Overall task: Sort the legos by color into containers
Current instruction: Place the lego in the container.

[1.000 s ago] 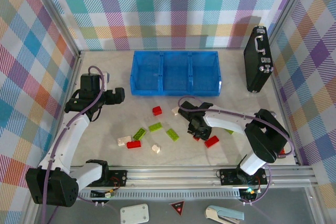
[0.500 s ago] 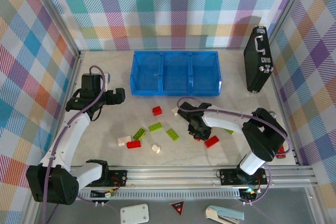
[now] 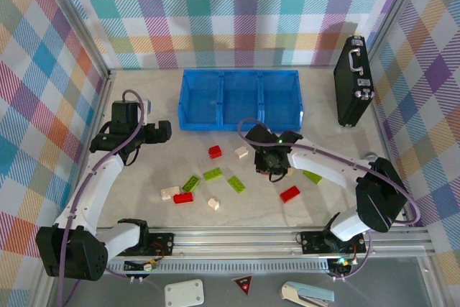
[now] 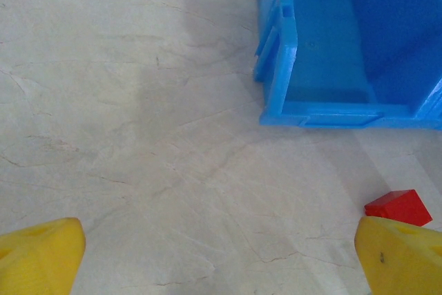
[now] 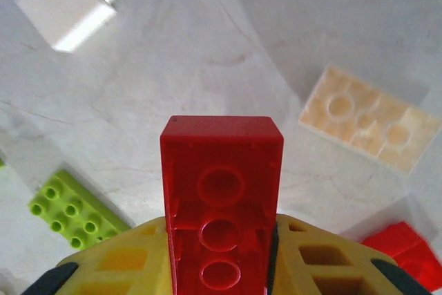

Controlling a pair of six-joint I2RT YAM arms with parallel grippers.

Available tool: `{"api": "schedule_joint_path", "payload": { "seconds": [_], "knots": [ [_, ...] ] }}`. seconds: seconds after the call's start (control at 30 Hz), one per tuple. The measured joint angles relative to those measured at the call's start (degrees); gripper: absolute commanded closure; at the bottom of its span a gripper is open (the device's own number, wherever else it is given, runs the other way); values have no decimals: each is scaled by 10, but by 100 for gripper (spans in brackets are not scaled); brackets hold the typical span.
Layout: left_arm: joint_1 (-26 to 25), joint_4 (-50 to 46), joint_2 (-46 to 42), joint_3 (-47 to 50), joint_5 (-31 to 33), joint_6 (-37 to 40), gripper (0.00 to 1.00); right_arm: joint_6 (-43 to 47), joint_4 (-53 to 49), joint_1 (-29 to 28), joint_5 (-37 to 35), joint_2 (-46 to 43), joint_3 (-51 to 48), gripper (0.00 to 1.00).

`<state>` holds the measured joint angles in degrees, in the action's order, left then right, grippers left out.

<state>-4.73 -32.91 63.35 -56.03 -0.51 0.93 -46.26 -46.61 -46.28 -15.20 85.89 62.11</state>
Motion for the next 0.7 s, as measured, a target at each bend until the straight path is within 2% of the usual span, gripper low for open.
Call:
{"api": "schedule_joint_path", "payload": {
  "seconds": [0.37,0.7],
  "knots": [
    [0,0,0,0,0,0,0,183,-16,142,39,32,101,72],
    [0,0,2,0,1,0,0,292,-28,240,72,174,270,73]
  ]
}}
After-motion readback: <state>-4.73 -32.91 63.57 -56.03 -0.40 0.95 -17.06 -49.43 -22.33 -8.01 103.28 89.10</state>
